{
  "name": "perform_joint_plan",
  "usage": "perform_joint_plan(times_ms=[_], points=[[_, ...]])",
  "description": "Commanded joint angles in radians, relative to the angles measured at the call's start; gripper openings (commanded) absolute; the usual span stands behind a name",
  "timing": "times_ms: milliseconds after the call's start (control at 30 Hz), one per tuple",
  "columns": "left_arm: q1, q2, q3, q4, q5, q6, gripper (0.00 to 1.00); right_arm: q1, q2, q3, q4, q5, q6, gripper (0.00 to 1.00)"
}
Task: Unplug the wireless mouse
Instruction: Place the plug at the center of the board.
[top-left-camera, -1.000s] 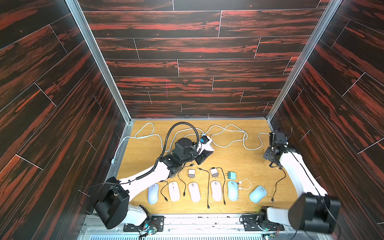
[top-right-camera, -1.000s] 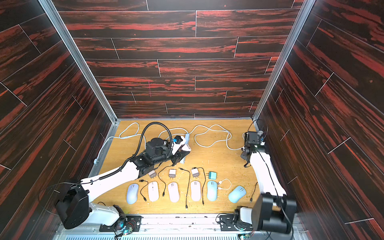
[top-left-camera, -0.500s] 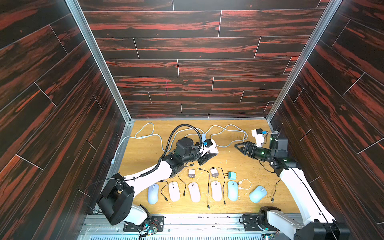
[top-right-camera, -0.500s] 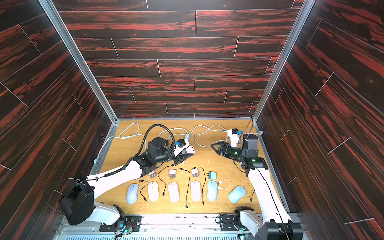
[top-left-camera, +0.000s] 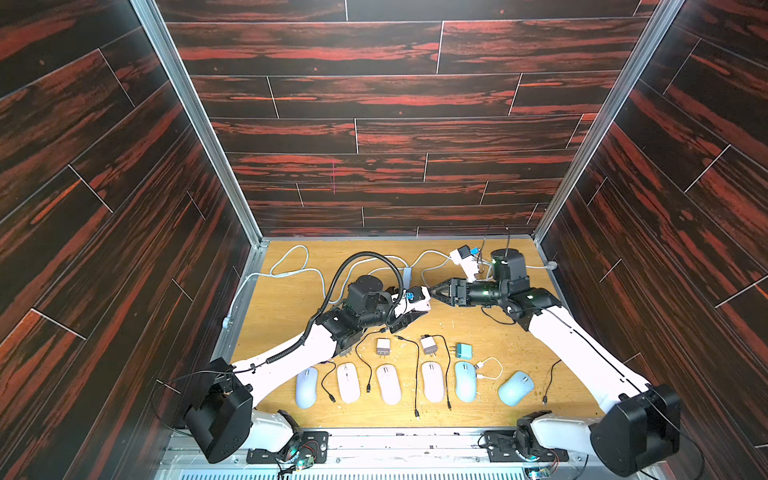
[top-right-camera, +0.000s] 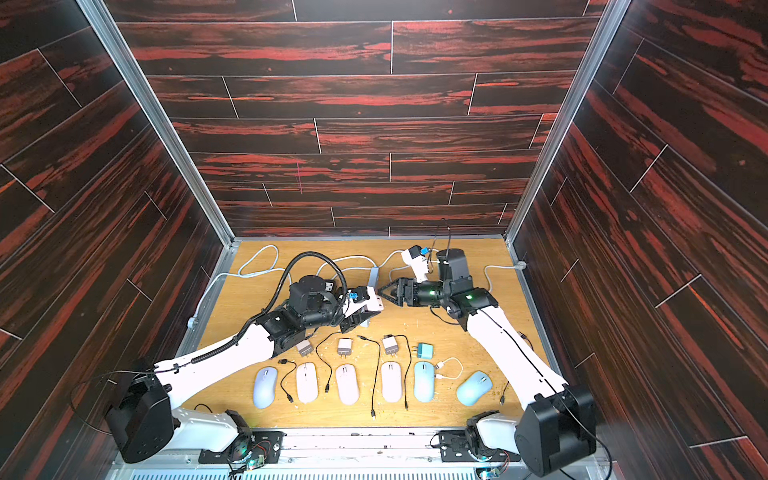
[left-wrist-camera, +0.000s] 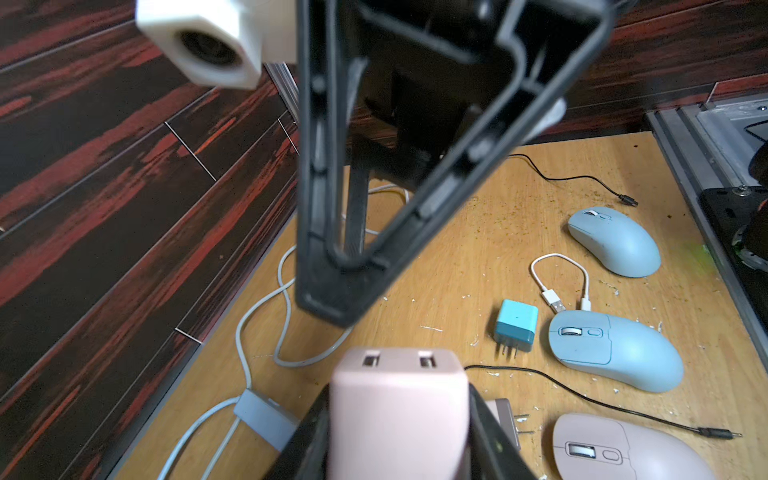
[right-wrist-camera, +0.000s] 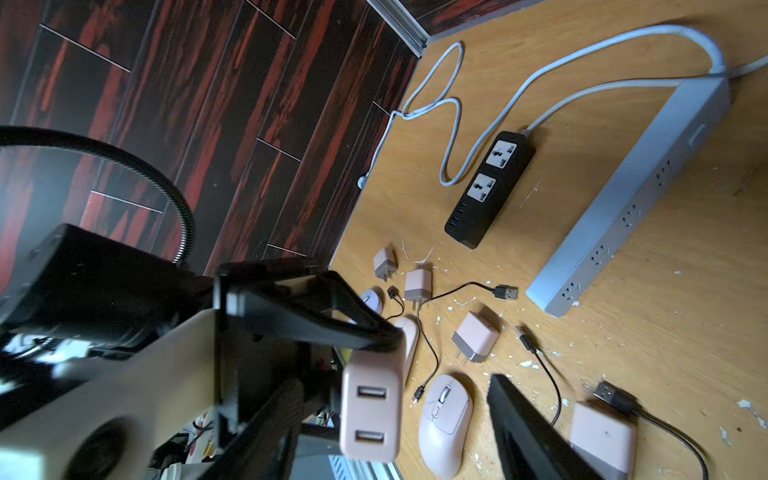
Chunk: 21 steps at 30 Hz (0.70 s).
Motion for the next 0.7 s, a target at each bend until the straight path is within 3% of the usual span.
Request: perform_joint_plan(times_ms=[0,633,667], points=[[-0.003,-0.031,0.010,0.000,-0.005,0.015,0.00,0.028,0.024,0.040,-0.052,0.039,-0.040,0.71],[-0.002,-0.026,0.008,0.025,-0.030,-0.017,0.00,0.089,0.078,0.056,-0.062,0.010,-0.061,0.28],[-0.002,-0.025,0.012,0.025,-0.033,-0.025,0.05,0.089,0.070,0.051,-0.058,0.019,-0.058,0.26]])
